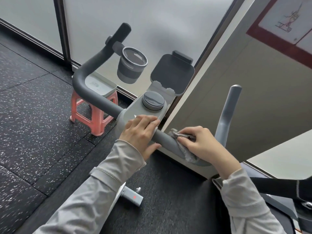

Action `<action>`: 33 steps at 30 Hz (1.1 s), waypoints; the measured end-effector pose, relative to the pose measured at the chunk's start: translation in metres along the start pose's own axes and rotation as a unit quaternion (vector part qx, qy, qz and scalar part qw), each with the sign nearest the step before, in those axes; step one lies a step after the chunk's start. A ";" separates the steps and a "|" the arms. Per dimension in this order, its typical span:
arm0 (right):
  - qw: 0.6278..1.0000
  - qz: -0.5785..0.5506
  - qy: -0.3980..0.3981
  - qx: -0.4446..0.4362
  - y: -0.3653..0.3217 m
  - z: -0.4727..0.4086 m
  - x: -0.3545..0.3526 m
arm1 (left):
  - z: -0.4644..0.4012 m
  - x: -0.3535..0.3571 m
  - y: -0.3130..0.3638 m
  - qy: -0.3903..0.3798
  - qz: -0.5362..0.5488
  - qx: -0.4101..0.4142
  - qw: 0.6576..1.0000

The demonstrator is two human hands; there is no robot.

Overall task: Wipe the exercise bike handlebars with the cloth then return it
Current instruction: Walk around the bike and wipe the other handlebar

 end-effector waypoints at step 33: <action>0.926 0.343 0.115 -0.107 0.070 -0.026 -0.112 | -0.056 0.067 0.049 -0.135 0.034 -0.027 0.990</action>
Point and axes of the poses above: each hand's wrist, its own z-axis away from the middle knuckle, its own x-axis out of the palm, y = z × x, the point moved 7 cm from there along -z, towards the middle knuckle, and after that the axes turned 14 degrees about -y, right-handed, at the moved point
